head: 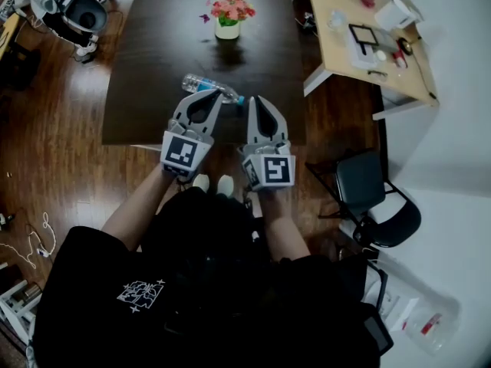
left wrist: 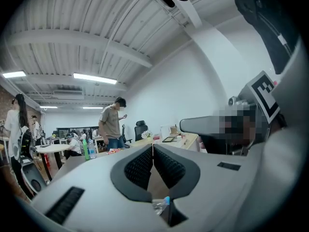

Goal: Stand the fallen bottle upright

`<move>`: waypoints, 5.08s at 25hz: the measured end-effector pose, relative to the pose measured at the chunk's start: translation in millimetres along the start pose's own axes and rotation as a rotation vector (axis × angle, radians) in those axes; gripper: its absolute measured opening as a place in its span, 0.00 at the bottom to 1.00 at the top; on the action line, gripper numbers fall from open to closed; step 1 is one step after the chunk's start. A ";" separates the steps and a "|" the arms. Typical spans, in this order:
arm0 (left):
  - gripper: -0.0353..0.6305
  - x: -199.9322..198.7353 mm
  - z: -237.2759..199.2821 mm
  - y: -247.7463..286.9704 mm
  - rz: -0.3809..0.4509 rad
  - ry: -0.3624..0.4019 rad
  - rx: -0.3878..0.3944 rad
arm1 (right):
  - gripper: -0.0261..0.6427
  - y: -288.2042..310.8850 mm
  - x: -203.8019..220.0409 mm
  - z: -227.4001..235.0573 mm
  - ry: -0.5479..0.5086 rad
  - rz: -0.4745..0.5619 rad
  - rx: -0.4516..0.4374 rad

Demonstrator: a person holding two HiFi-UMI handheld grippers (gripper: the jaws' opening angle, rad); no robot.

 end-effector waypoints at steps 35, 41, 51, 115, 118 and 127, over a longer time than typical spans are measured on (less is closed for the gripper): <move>0.47 209.4 -4.8 129.7 -0.881 0.868 0.841 | 0.06 15.5 118.6 25.8 -0.019 -0.096 0.158; 0.47 221.7 -9.0 134.7 -0.915 0.830 0.890 | 0.06 21.5 124.3 27.8 -0.031 -0.096 0.158; 0.51 232.6 -12.2 146.3 -0.948 0.836 0.913 | 0.06 23.7 124.6 31.3 -0.010 -0.111 0.166; 0.32 40.8 -79.4 -2.2 0.217 0.035 -0.219 | 0.06 21.1 66.8 -27.8 0.046 -0.090 0.025; 0.12 2.8 -62.1 -25.6 0.226 0.054 -0.224 | 0.06 15.1 36.5 -34.4 0.078 -0.066 0.021; 0.03 -22.8 -27.0 -69.6 0.175 0.040 -0.277 | 0.06 -14.6 0.2 -44.2 0.063 -0.027 -0.037</move>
Point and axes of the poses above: the fingertips, and each gripper's own axes: y forward along the fingers, z to its right, x out of its underside, the point moved 5 cm from there along -y, backward along the fingers, and after that the axes turned 4 degrees about x, right-handed, at the moved point
